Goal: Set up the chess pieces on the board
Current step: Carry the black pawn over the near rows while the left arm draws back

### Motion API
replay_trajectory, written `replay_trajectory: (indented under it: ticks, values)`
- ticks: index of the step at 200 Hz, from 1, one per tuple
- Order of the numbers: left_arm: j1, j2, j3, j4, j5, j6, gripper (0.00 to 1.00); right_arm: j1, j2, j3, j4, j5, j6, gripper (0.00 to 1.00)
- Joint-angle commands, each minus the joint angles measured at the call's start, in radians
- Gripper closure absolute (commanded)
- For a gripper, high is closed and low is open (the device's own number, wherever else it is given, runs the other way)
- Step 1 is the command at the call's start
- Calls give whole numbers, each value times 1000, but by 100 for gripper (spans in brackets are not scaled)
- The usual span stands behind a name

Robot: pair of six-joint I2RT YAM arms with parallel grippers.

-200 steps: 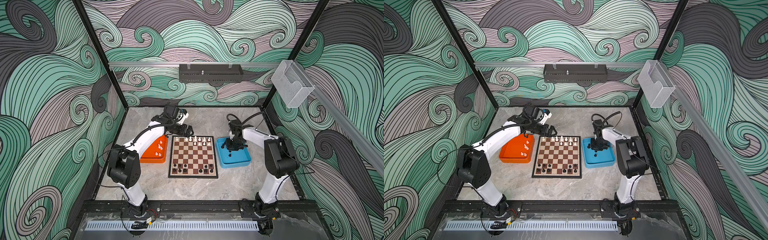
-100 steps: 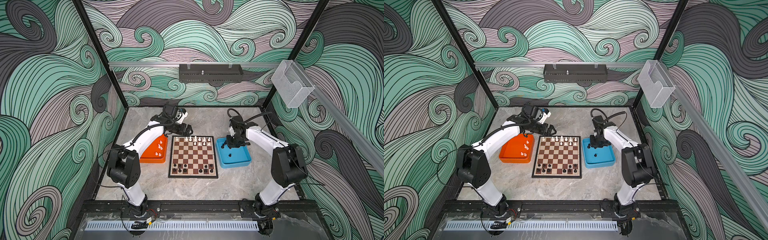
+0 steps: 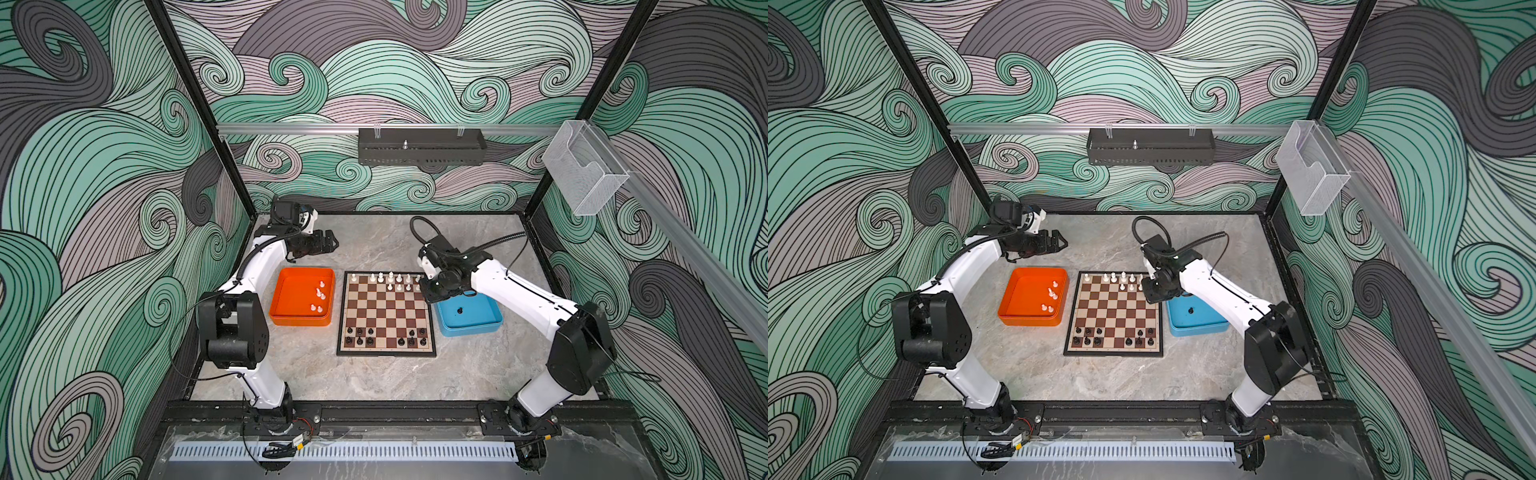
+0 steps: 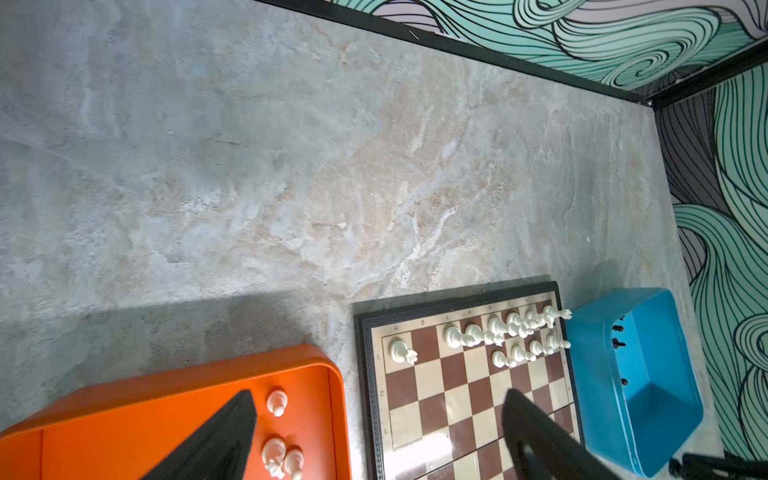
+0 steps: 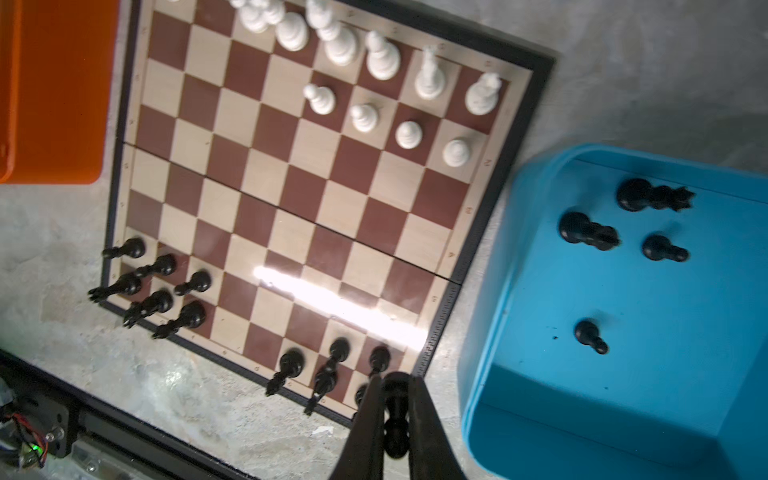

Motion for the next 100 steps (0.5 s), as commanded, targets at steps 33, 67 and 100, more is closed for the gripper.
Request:
replay_trajectory:
  ticks: [33,67,100]
  values:
    - [27,3,16,20,39,-24,6,140,109,29,19,-5,56,87]
    - [33,4,16,23,47,-34,6,179,147,16,52,-14,65,87]
    - [36,5,16,24,54,-37,6,198,189,9,66,-15,76,87]
